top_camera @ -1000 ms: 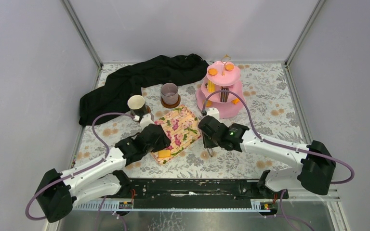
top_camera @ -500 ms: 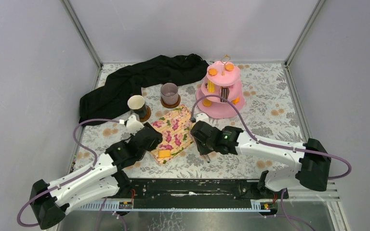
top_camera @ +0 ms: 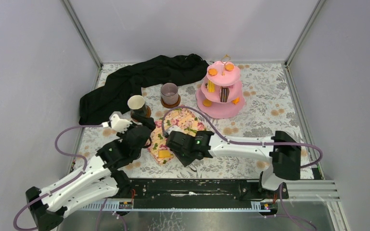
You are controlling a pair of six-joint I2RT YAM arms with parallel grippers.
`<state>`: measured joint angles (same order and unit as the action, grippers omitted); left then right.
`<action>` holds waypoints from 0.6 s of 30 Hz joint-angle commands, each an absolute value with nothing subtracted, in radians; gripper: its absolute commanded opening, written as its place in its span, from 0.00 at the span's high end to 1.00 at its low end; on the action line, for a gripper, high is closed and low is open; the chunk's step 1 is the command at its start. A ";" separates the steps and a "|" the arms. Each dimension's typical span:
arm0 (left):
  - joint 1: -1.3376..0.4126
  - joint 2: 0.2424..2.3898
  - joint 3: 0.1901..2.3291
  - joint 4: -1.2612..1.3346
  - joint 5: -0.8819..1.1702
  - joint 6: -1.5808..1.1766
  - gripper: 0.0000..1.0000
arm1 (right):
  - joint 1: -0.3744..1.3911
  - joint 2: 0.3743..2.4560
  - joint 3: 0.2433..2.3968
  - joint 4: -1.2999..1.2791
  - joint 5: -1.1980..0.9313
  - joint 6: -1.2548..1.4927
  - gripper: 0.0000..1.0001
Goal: Serve the afternoon tea
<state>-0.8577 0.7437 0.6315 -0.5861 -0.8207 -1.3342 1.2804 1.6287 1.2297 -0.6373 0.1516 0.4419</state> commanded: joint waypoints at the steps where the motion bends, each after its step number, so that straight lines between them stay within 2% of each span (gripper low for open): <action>1: -0.865 0.671 0.674 -0.626 -1.003 -1.382 0.15 | 1.299 1.698 1.347 -0.672 0.120 0.388 0.69; 18: -0.865 0.614 0.695 -0.624 -1.122 -1.385 0.07 | 1.302 1.848 1.495 -0.775 0.089 0.320 0.59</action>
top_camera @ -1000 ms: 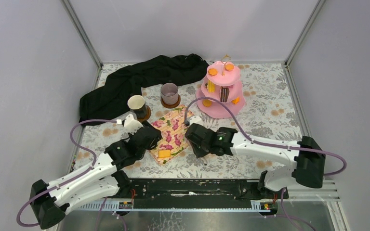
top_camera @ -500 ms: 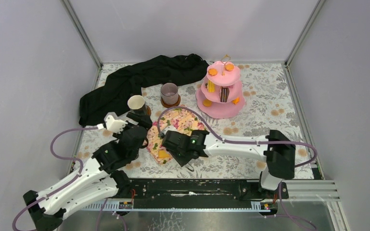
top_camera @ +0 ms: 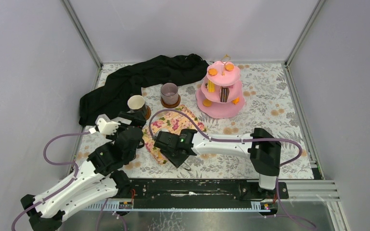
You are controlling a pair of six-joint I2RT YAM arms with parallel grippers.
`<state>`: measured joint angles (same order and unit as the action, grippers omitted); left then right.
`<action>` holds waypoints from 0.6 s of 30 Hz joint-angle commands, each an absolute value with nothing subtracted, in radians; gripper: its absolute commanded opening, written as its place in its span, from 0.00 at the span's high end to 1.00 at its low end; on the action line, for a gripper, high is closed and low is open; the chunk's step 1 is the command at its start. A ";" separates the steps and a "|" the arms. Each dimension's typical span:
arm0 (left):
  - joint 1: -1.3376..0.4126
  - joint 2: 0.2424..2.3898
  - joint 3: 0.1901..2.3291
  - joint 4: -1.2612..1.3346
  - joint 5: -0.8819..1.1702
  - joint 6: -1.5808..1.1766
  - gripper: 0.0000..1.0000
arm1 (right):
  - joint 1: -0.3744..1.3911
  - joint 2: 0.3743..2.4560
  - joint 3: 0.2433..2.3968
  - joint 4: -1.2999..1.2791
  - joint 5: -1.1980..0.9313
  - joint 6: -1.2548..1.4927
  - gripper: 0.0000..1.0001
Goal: Serve the afternoon tea
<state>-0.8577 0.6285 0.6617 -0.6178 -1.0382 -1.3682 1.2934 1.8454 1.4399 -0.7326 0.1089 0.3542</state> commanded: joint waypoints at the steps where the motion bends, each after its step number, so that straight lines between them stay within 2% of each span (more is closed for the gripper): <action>1: -0.864 0.610 0.694 -0.620 -1.124 -1.385 0.07 | 1.302 1.851 1.498 -0.779 0.089 0.318 0.59; 18: -0.864 0.585 0.681 -0.598 -1.146 -1.376 0.05 | 1.302 1.922 1.545 -0.803 0.100 0.277 0.55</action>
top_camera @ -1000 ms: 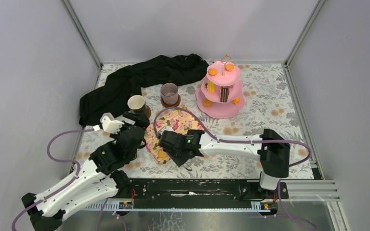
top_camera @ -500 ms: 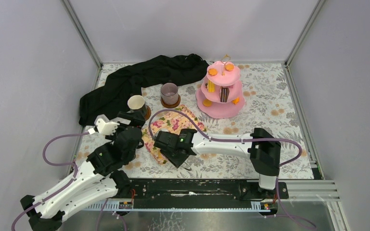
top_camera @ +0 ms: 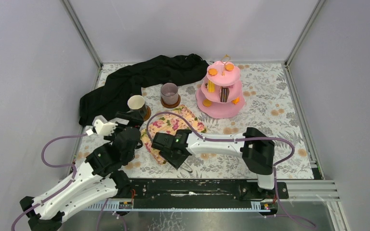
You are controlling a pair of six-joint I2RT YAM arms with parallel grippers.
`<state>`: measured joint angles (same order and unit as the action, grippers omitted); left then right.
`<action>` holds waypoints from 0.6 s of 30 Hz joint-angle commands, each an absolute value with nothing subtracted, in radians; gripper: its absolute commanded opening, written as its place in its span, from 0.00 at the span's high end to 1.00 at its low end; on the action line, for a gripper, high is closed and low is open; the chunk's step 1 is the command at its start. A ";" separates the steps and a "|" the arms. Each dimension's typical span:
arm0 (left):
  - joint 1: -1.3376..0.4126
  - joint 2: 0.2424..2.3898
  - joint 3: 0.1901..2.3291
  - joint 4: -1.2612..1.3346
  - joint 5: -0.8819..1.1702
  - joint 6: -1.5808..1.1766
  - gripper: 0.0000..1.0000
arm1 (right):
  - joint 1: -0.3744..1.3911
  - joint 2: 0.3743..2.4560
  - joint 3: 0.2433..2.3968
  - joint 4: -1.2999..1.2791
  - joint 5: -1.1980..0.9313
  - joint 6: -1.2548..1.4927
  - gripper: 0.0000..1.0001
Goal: Serve the afternoon tea
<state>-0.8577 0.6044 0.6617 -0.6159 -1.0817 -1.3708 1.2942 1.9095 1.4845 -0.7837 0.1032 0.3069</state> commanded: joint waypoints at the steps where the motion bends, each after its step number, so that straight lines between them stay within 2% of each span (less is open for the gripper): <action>1: -0.864 0.583 0.680 -0.596 -1.147 -1.375 0.05 | 1.302 1.927 1.550 -0.805 0.104 0.273 0.55; 18: -0.865 0.558 0.659 -0.573 -1.165 -1.375 0.04 | 1.302 1.971 1.626 -0.883 0.201 0.224 0.55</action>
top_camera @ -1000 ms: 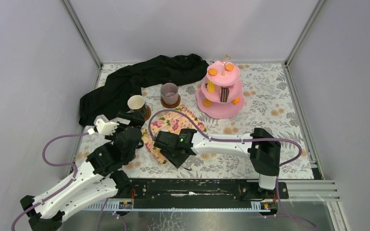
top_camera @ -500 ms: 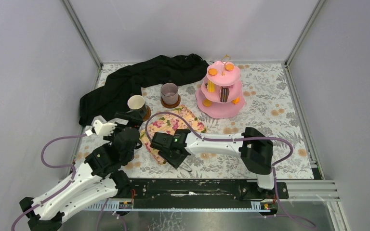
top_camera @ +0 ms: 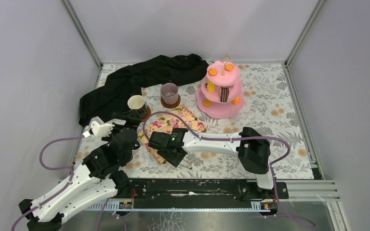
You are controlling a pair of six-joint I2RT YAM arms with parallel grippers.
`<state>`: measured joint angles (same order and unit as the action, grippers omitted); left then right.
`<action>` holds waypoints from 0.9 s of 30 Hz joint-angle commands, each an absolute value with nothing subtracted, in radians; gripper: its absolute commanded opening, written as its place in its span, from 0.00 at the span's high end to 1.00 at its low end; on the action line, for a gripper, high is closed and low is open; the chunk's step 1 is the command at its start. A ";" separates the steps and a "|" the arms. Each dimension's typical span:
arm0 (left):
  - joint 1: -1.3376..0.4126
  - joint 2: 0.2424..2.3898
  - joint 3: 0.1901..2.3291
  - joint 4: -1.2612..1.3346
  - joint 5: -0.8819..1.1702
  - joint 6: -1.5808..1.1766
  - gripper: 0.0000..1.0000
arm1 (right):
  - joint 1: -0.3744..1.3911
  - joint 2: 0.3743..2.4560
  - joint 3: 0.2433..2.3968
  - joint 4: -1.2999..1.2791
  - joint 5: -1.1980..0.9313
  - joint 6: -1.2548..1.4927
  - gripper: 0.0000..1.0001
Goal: Serve the afternoon tea
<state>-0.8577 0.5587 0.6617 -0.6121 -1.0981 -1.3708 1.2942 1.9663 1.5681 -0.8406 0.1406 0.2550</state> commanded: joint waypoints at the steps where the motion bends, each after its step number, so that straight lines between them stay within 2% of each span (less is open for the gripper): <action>1: -0.865 0.560 0.659 -0.572 -1.166 -1.374 0.04 | 1.302 1.975 1.631 -0.887 0.207 0.218 0.55; 18: -0.864 0.555 0.658 -0.548 -1.194 -1.354 0.03 | 1.299 2.061 1.712 -0.917 0.263 0.155 0.54; 27: -0.864 0.551 0.660 -0.539 -1.205 -1.340 0.03 | 1.253 2.068 1.728 -0.909 0.195 0.161 0.54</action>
